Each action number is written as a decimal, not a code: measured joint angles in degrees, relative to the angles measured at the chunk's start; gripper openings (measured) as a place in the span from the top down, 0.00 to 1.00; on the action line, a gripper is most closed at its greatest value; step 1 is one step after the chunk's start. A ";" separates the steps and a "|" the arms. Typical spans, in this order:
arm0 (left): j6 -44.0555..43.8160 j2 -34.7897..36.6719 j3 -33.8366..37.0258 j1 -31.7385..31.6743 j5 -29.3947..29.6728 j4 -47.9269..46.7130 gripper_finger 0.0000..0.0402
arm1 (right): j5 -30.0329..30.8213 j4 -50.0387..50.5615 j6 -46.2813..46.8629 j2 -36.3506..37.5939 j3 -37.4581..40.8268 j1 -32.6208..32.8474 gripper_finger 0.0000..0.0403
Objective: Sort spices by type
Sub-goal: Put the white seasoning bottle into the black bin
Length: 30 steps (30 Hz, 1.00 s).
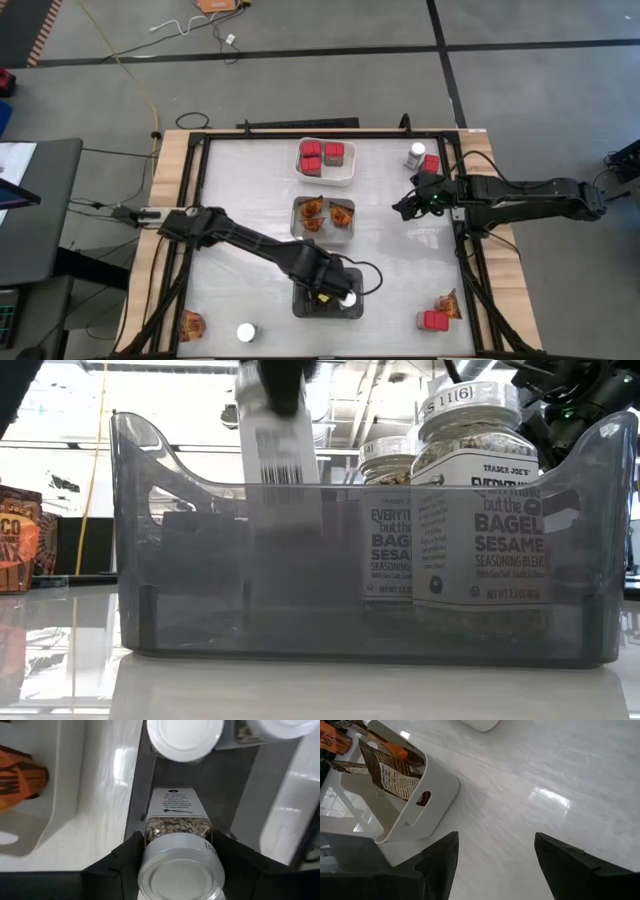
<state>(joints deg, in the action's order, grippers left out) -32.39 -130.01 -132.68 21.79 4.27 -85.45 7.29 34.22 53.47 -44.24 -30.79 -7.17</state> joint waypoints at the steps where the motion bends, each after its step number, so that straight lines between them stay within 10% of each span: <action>1: 0.03 -0.67 -0.01 -0.12 0.00 0.09 0.51 | -0.01 0.00 0.00 0.01 0.00 0.00 0.29; 30: 5.98 -3.35 0.72 -1.92 1.24 7.48 0.47 | -0.04 0.13 -0.13 -0.01 0.00 0.01 0.29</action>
<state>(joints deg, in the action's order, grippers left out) -26.41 -133.37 -131.96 19.87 5.51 -77.97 7.25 34.35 53.34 -44.25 -30.79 -7.16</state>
